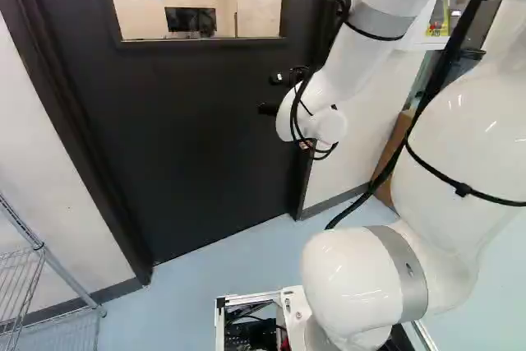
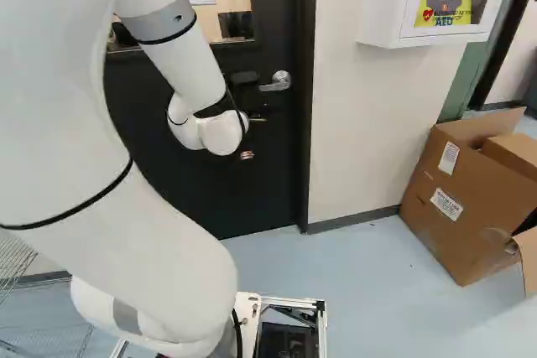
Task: Open the door and move inside
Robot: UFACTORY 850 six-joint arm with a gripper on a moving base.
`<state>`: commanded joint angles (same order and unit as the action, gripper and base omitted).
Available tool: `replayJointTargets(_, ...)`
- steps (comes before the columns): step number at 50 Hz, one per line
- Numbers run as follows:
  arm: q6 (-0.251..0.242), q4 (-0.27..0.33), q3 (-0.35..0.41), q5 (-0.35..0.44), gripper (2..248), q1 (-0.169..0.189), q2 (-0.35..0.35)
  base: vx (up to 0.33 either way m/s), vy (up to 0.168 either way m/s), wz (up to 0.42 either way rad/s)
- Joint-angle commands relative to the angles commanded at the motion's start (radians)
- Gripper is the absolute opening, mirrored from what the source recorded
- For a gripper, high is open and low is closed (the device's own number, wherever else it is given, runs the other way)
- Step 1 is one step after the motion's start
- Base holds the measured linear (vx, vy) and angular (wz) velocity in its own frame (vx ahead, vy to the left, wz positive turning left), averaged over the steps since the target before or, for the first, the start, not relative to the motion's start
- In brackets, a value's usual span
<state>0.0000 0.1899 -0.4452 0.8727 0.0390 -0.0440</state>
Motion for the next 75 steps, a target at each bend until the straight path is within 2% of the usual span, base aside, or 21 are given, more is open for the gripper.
replayJointTargets(44, 0.000, 0.000, -0.022, 0.000, 247, 0.000, -0.087, 0.000, 0.000, 0.000)
replayJointTargets(75, 0.000, 0.000, -0.096, 0.000, 247, 0.011, -0.083, 0.000, 0.000, 0.000)
